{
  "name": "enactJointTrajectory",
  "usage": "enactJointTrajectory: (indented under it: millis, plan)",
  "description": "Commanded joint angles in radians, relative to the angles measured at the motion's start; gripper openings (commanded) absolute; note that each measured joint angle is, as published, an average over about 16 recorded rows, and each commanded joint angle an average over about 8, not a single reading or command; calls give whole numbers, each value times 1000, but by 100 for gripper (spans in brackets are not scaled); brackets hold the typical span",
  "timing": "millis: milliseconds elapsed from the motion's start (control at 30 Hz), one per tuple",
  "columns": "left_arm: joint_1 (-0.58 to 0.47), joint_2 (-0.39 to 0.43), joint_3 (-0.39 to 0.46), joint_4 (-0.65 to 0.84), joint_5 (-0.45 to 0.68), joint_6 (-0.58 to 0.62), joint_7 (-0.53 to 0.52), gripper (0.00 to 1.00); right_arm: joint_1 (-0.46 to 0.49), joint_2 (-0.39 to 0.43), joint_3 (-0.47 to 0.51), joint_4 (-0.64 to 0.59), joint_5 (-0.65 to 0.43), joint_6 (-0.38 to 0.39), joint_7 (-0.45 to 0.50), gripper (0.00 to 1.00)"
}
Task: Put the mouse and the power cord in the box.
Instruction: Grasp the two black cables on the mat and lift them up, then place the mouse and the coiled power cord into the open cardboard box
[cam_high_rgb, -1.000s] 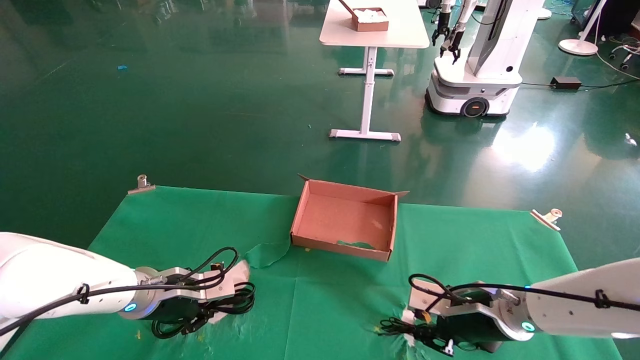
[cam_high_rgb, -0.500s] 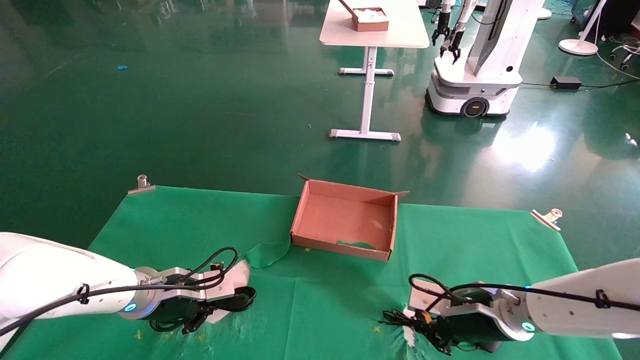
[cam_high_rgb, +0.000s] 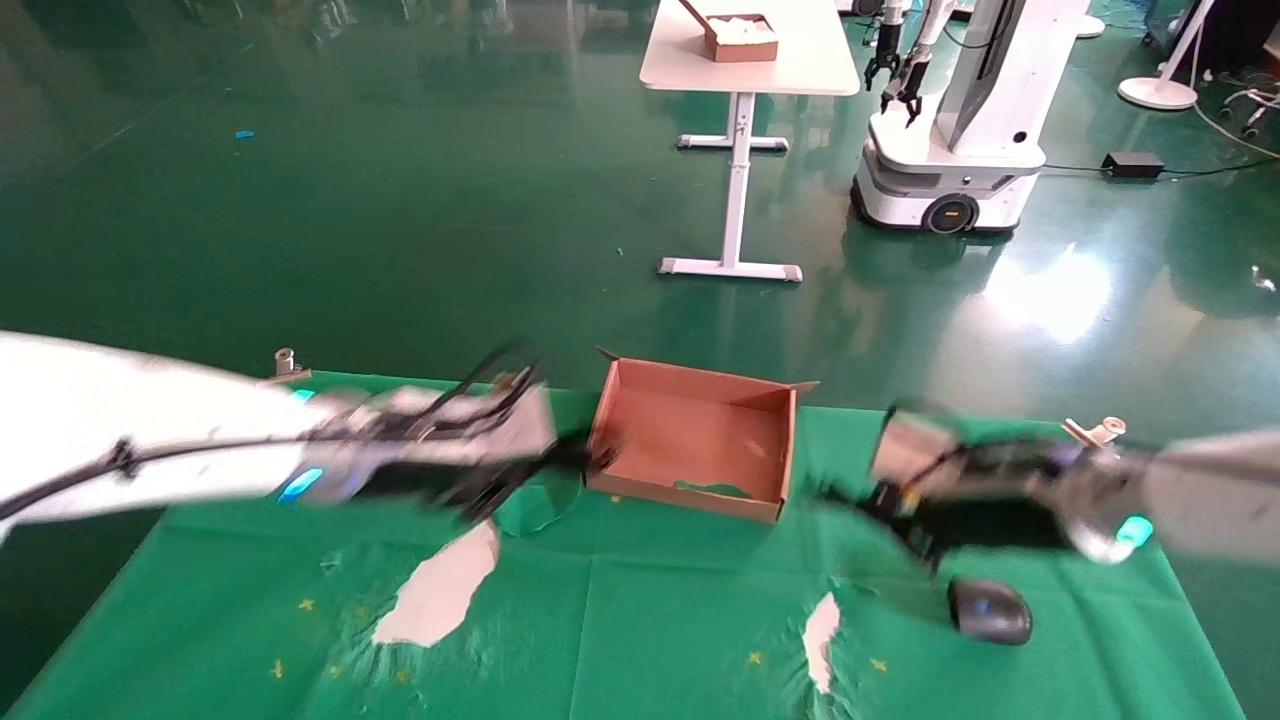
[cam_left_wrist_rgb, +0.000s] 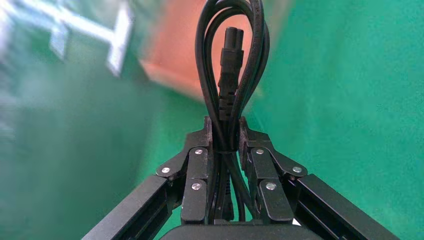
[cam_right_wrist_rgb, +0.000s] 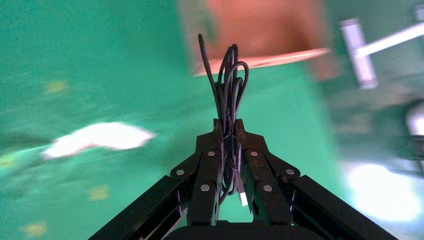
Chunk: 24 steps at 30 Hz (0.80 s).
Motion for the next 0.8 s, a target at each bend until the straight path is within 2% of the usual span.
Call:
enactJointTrajectory:
  millis: [33,200,333,367,467,600,633,800]
  plan:
    - [-17,32,-15,0,-16,-35,13,0,29,14,15,1,-3,11,6,0]
    - [-25,178,48,152,-13,-249,185,0,80,66,38,18,-19,8,25,0]
    - [-29,220,165,228,-62,-393,306,0,97,127,54,66,-23,-18,56,0]
    - [-30,221,200,240,-74,-424,326,6,98,143,57,82,-23,-27,67,0]
    - [-36,222,300,279,-101,-495,348,43,97,188,68,138,-24,-48,100,0]
    - [-52,223,403,310,-131,-553,327,93,84,224,76,202,-24,-63,138,0]
    - [-58,223,424,314,-140,-562,318,100,81,228,77,214,-24,-63,144,0]
    - [-83,222,510,323,-183,-599,282,100,78,221,80,243,-24,-55,162,0]
